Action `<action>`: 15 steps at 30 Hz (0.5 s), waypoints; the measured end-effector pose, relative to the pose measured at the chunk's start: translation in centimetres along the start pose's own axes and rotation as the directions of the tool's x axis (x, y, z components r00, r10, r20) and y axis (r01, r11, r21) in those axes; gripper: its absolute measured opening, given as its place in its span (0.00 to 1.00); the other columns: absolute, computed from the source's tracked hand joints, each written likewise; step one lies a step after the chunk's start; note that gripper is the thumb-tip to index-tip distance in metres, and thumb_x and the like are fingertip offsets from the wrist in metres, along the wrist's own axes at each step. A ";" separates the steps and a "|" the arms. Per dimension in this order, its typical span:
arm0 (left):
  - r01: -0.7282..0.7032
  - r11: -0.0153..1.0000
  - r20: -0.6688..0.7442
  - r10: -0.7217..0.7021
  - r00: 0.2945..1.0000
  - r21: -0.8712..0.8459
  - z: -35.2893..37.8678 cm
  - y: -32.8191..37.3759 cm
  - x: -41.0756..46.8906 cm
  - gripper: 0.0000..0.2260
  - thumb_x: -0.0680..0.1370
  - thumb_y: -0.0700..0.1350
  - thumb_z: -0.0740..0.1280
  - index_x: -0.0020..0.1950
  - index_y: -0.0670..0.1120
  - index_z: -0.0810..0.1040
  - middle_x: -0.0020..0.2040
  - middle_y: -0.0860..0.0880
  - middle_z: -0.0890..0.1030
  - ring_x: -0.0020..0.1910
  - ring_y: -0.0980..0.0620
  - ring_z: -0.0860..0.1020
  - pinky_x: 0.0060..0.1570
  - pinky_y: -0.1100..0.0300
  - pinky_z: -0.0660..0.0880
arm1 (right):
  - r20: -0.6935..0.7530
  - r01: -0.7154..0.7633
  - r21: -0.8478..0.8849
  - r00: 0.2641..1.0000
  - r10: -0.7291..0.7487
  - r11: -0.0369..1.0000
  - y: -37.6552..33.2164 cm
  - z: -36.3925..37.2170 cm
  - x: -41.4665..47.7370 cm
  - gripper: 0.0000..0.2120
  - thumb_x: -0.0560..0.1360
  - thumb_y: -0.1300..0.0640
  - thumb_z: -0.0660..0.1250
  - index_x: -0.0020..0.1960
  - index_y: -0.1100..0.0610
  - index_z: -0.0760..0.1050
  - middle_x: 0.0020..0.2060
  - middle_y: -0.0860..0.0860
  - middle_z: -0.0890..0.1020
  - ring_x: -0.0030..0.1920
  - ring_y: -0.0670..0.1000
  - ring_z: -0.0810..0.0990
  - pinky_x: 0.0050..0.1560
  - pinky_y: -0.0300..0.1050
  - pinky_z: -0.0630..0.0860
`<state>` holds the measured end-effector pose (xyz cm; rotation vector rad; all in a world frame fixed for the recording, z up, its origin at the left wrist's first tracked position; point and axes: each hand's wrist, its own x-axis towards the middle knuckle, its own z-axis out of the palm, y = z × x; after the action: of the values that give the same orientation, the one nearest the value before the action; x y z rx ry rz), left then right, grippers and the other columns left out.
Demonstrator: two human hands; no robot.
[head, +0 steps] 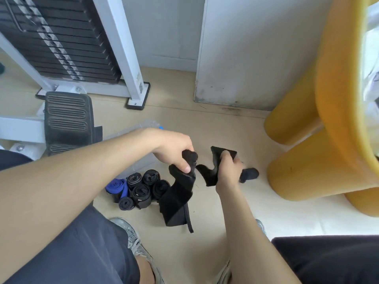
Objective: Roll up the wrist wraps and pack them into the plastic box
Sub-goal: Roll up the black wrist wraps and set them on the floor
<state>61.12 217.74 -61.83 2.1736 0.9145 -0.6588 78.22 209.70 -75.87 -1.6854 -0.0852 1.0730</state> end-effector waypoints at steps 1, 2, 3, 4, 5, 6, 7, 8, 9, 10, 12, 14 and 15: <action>0.014 1.000 0.001 -0.014 1.000 0.010 -0.3 0.2 -0.6 0.07 0.83 0.51 0.74 0.55 0.48 0.85 0.48 0.52 0.87 0.48 0.48 0.83 0.47 0.56 0.78 | 0.032 0.094 -0.025 0.995 -0.093 0.995 -1.3 0.1 -1.1 0.13 0.76 0.53 0.66 0.58 0.55 0.83 0.49 0.53 0.86 0.52 0.58 0.84 0.57 0.61 0.85; 0.022 1.000 -0.014 -0.022 1.000 0.004 -0.7 0.4 -1.3 0.08 0.83 0.51 0.73 0.55 0.47 0.84 0.49 0.51 0.87 0.50 0.46 0.83 0.51 0.53 0.79 | 0.054 0.188 -0.054 0.981 -0.185 0.981 -2.7 0.1 -2.2 0.10 0.77 0.52 0.68 0.55 0.54 0.84 0.47 0.53 0.87 0.51 0.58 0.85 0.56 0.61 0.86; 0.024 0.999 -0.045 -0.025 0.999 -0.025 -1.1 0.5 -2.0 0.08 0.83 0.50 0.73 0.54 0.46 0.84 0.49 0.49 0.87 0.51 0.44 0.84 0.54 0.50 0.79 | 0.074 0.283 -0.090 0.958 -0.277 0.955 -4.1 0.0 -3.2 0.07 0.78 0.52 0.69 0.52 0.53 0.83 0.44 0.52 0.87 0.48 0.56 0.86 0.54 0.59 0.85; 0.021 0.997 -0.088 -0.027 0.996 -0.073 -1.5 0.6 -2.6 0.08 0.84 0.50 0.73 0.53 0.45 0.84 0.49 0.48 0.87 0.51 0.43 0.84 0.54 0.49 0.79 | 0.109 0.377 -0.131 0.925 -0.364 0.917 -5.5 0.0 -3.9 0.05 0.79 0.51 0.69 0.49 0.51 0.83 0.42 0.50 0.87 0.45 0.52 0.86 0.50 0.56 0.84; 0.018 0.992 -0.138 -0.035 0.990 -0.125 -1.8 0.7 -3.2 0.09 0.84 0.49 0.72 0.53 0.43 0.84 0.48 0.47 0.87 0.49 0.42 0.83 0.53 0.48 0.78 | 0.155 0.454 -0.165 0.889 -0.432 0.876 -6.9 -0.1 -4.7 0.05 0.80 0.51 0.69 0.47 0.50 0.82 0.40 0.46 0.87 0.42 0.49 0.85 0.46 0.53 0.83; 0.021 0.983 -0.191 -0.056 0.980 -0.183 -2.1 0.8 -3.7 0.11 0.84 0.49 0.71 0.53 0.42 0.83 0.47 0.46 0.85 0.47 0.42 0.82 0.50 0.50 0.77 | 0.204 0.506 -0.184 0.858 -0.471 0.843 -8.5 -0.2 -5.5 0.05 0.80 0.51 0.69 0.47 0.48 0.82 0.39 0.44 0.86 0.40 0.47 0.84 0.43 0.50 0.82; 0.026 0.965 -0.240 -0.091 0.966 -0.261 -2.4 1.0 -4.1 0.12 0.85 0.49 0.71 0.53 0.40 0.83 0.47 0.46 0.85 0.47 0.44 0.81 0.51 0.51 0.76 | 0.259 0.536 -0.189 0.835 -0.485 0.823 -10.1 -0.3 -6.3 0.05 0.81 0.50 0.68 0.47 0.47 0.82 0.40 0.43 0.87 0.41 0.47 0.85 0.41 0.46 0.82; 0.022 0.930 -0.282 -0.134 0.950 -0.368 -2.6 1.2 -4.3 0.12 0.85 0.49 0.70 0.53 0.39 0.83 0.49 0.45 0.86 0.50 0.43 0.82 0.55 0.51 0.77 | 0.320 0.550 -0.181 0.817 -0.480 0.816 -11.8 -0.3 -7.1 0.06 0.82 0.50 0.68 0.49 0.47 0.83 0.41 0.44 0.87 0.42 0.47 0.86 0.40 0.42 0.82; -0.002 0.868 -0.319 -0.180 0.930 -0.497 -2.8 1.5 -4.6 0.11 0.85 0.47 0.69 0.53 0.39 0.82 0.52 0.43 0.87 0.53 0.42 0.84 0.62 0.49 0.78 | 0.381 0.558 -0.173 0.798 -0.467 0.812 -13.4 -0.4 -7.9 0.07 0.83 0.51 0.67 0.50 0.47 0.84 0.42 0.45 0.88 0.43 0.47 0.87 0.39 0.41 0.83; -0.056 0.772 -0.355 -0.225 0.907 -0.633 -3.0 1.9 -4.8 0.10 0.84 0.46 0.68 0.53 0.39 0.82 0.53 0.41 0.87 0.55 0.41 0.84 0.66 0.46 0.77 | 0.434 0.564 -0.174 0.779 -0.451 0.807 -14.9 -0.4 -8.8 0.08 0.83 0.51 0.67 0.50 0.48 0.84 0.43 0.47 0.88 0.43 0.47 0.87 0.40 0.42 0.83; -0.233 0.509 -0.415 -0.281 0.865 -0.829 -3.5 2.8 -5.4 0.08 0.83 0.45 0.64 0.53 0.42 0.81 0.51 0.39 0.84 0.53 0.42 0.81 0.64 0.46 0.75 | 0.523 0.572 -0.205 0.749 -0.405 0.794 -17.5 -0.6 -10.3 0.09 0.85 0.52 0.66 0.51 0.51 0.84 0.44 0.51 0.89 0.46 0.50 0.88 0.47 0.50 0.85; -0.387 0.301 -0.473 -0.309 0.825 -0.872 -4.1 3.3 -6.1 0.07 0.82 0.45 0.61 0.52 0.45 0.78 0.49 0.40 0.79 0.51 0.43 0.78 0.58 0.47 0.71 | 0.621 0.593 -0.290 0.714 -0.324 0.751 -19.4 -0.9 -11.5 0.08 0.85 0.54 0.67 0.52 0.54 0.84 0.44 0.53 0.90 0.46 0.54 0.89 0.53 0.54 0.84; -0.440 0.241 -0.499 -0.333 0.800 -0.865 -4.3 3.3 -6.4 0.06 0.81 0.46 0.61 0.48 0.46 0.76 0.47 0.41 0.77 0.49 0.43 0.76 0.57 0.47 0.69 | 0.669 0.608 -0.351 0.695 -0.264 0.713 -20.1 -1.2 -12.0 0.08 0.85 0.54 0.67 0.54 0.56 0.84 0.46 0.55 0.90 0.48 0.56 0.89 0.54 0.56 0.84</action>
<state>60.39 216.56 -53.56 1.1028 1.0992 0.6975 80.72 210.65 -52.55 -1.6165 -1.2803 1.1883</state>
